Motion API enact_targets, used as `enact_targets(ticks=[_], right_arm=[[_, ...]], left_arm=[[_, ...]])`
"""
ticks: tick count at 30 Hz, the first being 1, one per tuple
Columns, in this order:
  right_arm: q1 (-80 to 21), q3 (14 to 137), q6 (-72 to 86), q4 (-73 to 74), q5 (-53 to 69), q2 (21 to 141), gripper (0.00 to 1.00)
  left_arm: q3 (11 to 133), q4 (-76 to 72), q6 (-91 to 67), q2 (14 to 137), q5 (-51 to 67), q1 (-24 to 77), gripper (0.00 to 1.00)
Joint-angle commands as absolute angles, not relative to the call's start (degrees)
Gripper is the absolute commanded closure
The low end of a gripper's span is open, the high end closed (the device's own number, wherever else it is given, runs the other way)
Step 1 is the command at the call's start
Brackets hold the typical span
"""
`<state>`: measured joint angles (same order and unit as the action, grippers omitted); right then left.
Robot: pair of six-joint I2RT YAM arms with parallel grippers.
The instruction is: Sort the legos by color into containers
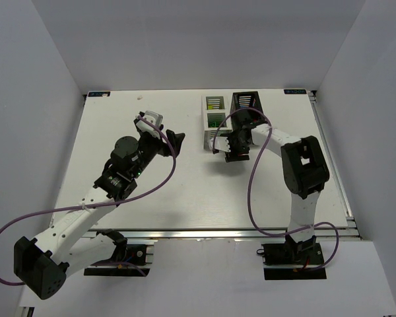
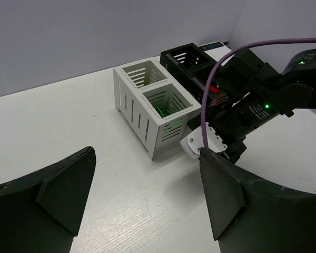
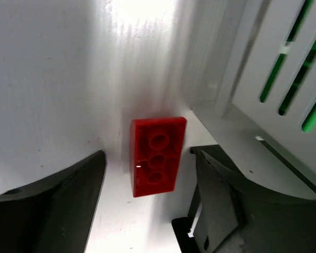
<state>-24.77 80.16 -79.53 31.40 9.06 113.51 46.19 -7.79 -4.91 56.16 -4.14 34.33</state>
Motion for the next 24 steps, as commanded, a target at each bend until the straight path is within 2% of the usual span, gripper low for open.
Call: enact_targets(ticks=[1,4,13,16,17,19,20,22,24], right_arm=[[-24.96,81.48,-82.09,34.63,8.35,114.78,0.27],[-25.22,80.69,-82.18,34.63,7.74,114.87,0.3],[-27.07,72.43,-81.65,33.49,9.84,107.85,0.51],[-28.21,69.62,-79.72,33.23,10.72,104.95,0.66],[-28.39,69.09,-78.85,33.31,11.33,103.2,0.75],[-28.48,67.6,-76.39,33.49,14.05,100.91,0.82],[-28.48,67.24,-75.16,33.4,15.28,98.29,0.89],[-28.39,67.32,-69.21,33.05,19.32,95.38,0.98],[-28.21,68.72,-63.92,33.13,23.0,91.42,1.0]], left_arm=[[45.79,-8.35,-4.31,55.11,-5.01,34.1,0.11],[45.79,-8.35,-4.31,55.02,-5.01,34.1,0.11],[45.79,-8.35,-4.22,54.67,-4.83,34.1,0.11],[45.7,-8.35,-4.13,54.58,-5.18,34.1,0.11],[45.7,-8.18,-4.04,54.58,-5.27,34.1,0.11],[45.79,-8.35,-4.04,54.67,-5.19,34.1,0.11],[45.79,-8.35,-3.96,54.58,-5.19,34.1,0.11],[45.79,-8.35,-4.04,54.58,-5.18,34.1,0.11],[45.7,-8.35,-4.04,54.58,-5.1,34.1,0.11]])
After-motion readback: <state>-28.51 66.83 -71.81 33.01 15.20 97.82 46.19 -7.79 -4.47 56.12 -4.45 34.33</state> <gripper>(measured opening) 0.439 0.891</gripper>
